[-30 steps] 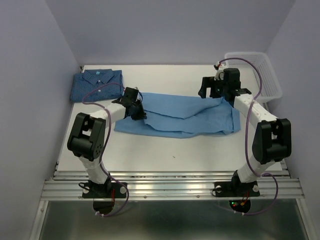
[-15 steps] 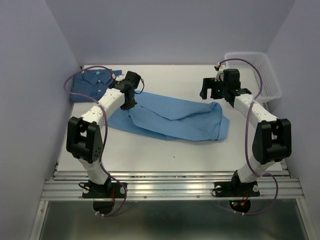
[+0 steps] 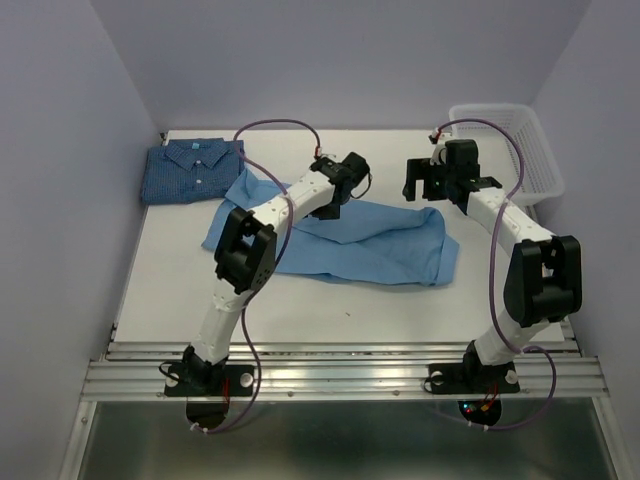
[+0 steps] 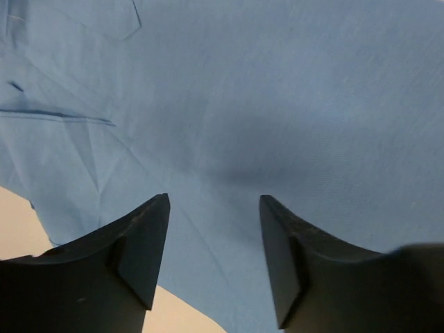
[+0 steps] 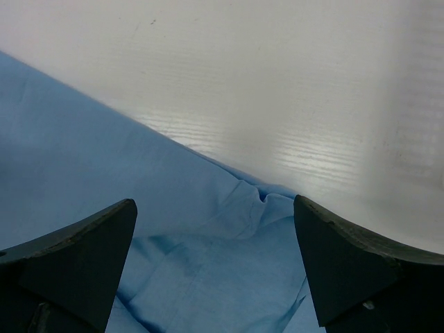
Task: Fold and stack the long sleeve shirts
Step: Fold the shirt
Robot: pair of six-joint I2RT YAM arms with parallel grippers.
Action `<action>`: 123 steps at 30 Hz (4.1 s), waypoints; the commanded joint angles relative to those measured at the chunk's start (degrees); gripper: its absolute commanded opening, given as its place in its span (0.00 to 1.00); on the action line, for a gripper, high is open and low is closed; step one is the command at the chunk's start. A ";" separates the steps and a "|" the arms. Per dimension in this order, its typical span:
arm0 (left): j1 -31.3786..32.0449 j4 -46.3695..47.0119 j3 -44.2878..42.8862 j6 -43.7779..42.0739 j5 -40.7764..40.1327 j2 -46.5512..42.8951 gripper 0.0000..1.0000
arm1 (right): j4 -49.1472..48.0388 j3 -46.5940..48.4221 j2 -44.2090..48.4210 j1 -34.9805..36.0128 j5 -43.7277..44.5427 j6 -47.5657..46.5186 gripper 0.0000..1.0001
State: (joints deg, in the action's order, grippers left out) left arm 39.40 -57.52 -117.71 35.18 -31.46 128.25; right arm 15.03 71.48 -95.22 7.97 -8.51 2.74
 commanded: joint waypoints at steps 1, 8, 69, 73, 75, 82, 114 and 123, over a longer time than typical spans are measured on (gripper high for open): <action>-1.07 2.30 4.31 -1.25 0.08 -7.38 0.98 | -0.35 1.20 0.56 0.38 1.31 -0.99 1.00; -10.20 20.75 34.24 -0.73 8.42 -31.00 0.99 | -1.05 1.12 -0.05 0.38 -1.33 -0.72 1.00; 1.47 10.14 -9.12 -11.54 8.08 6.59 0.99 | 0.71 1.20 -0.67 0.38 -0.36 -0.72 1.00; 1.30 15.58 0.09 -11.01 8.00 -2.54 0.99 | 1.06 1.38 -0.41 0.38 -0.54 -0.72 1.00; 0.60 20.23 8.52 -10.48 8.26 -10.18 0.99 | 0.88 1.20 -0.23 0.38 -0.54 -0.99 1.00; -9.59 36.14 37.00 -6.88 20.88 -32.24 0.99 | 0.79 1.29 -1.37 0.38 -0.89 -0.99 1.00; -21.29 43.65 42.13 -10.21 37.63 -26.37 0.12 | 1.41 1.99 -2.69 0.91 -0.10 -1.16 1.00; -23.13 31.25 39.75 -13.56 17.15 -31.74 0.09 | 1.93 1.91 -2.43 0.91 0.95 -1.69 1.00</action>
State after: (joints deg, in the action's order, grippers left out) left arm 17.89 -20.18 -75.81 23.92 -4.21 99.92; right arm 16.53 71.50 -97.86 8.36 -9.02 2.13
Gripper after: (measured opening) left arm 0.135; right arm 0.998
